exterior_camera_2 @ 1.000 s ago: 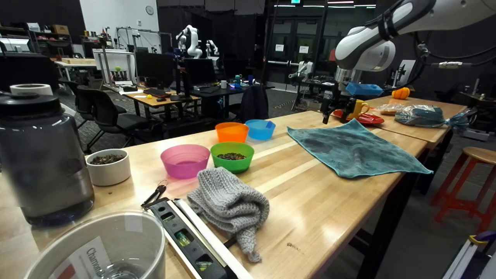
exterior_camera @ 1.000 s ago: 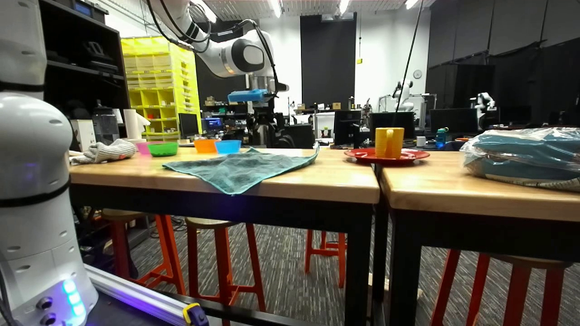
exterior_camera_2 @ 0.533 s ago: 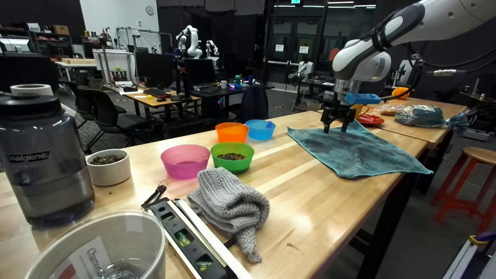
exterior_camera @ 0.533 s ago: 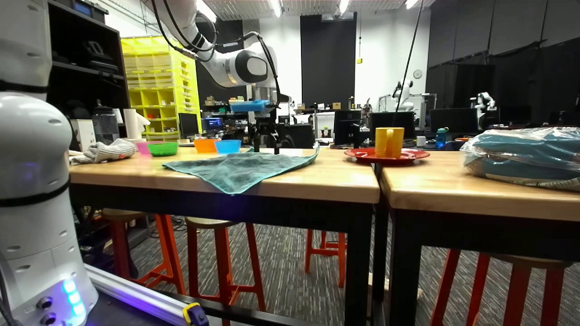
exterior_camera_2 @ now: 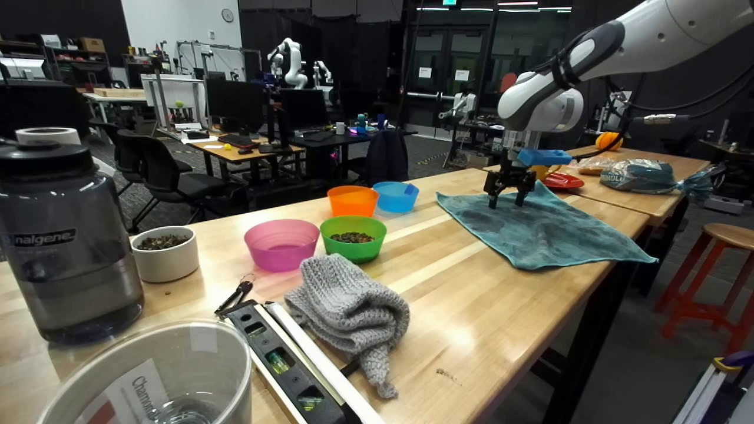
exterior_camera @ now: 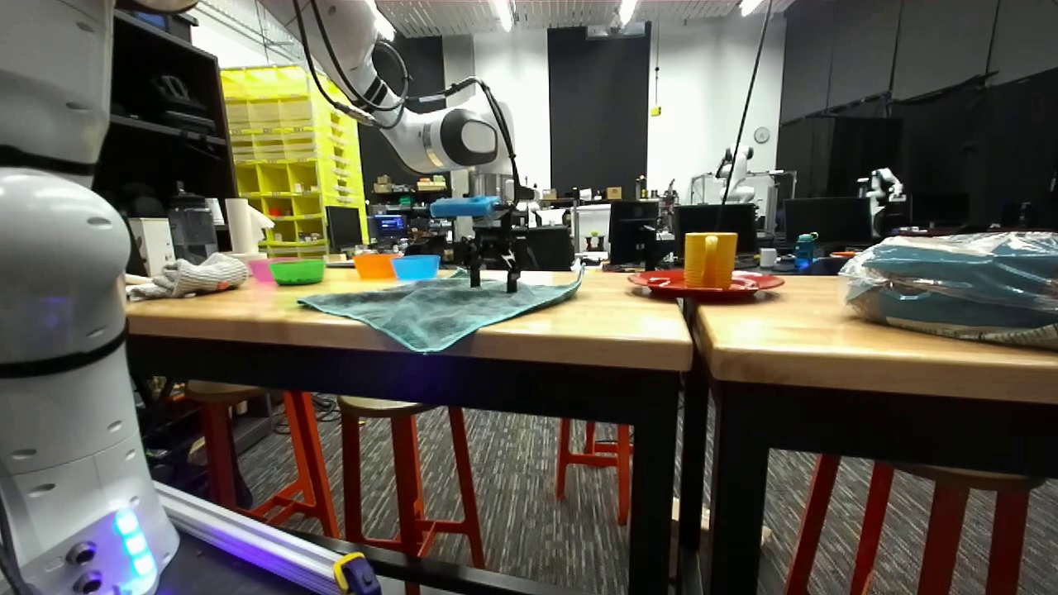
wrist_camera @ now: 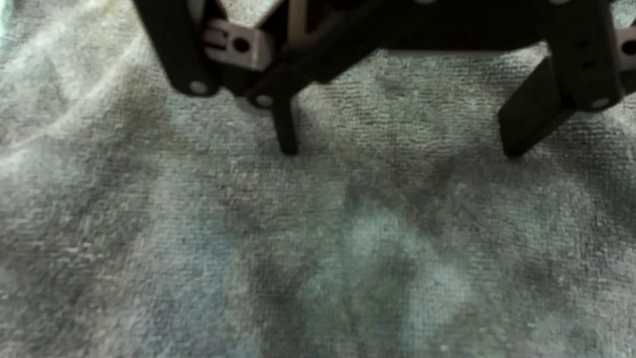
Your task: Unfold the blue cloth
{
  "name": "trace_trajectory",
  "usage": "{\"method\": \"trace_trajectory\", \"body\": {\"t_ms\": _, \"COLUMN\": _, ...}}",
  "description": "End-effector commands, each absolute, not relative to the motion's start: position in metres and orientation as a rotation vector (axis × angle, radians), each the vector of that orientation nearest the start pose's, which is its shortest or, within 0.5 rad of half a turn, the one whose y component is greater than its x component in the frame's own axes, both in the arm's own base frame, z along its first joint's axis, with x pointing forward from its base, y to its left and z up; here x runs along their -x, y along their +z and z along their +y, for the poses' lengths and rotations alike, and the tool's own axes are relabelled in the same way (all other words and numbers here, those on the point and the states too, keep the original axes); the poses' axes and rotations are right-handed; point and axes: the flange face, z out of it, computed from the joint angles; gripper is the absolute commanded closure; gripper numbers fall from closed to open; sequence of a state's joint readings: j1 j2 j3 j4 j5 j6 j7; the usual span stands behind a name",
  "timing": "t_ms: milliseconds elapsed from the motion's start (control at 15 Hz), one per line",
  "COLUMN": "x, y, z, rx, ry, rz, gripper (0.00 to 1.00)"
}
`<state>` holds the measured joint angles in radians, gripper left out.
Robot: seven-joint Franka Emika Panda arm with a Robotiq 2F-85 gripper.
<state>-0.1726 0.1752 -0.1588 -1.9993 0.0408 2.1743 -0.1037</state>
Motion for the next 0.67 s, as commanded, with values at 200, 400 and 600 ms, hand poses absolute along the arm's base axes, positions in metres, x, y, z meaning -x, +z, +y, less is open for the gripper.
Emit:
{"method": "trace_trajectory", "body": {"t_ms": 200, "x": -0.582, "y": 0.370, "z": -0.189, "rx": 3.088, "ry": -0.027, "rz": 0.417, "gripper": 0.00}}
{"method": "trace_trajectory", "body": {"t_ms": 400, "x": -0.596, "y": 0.372, "z": -0.184, "rx": 3.089, "ry": -0.049, "rz": 0.407, "gripper": 0.00}}
{"method": "trace_trajectory", "body": {"t_ms": 600, "x": -0.611, "y": 0.374, "z": -0.174, "rx": 3.096, "ry": -0.070, "rz": 0.381, "gripper": 0.00}}
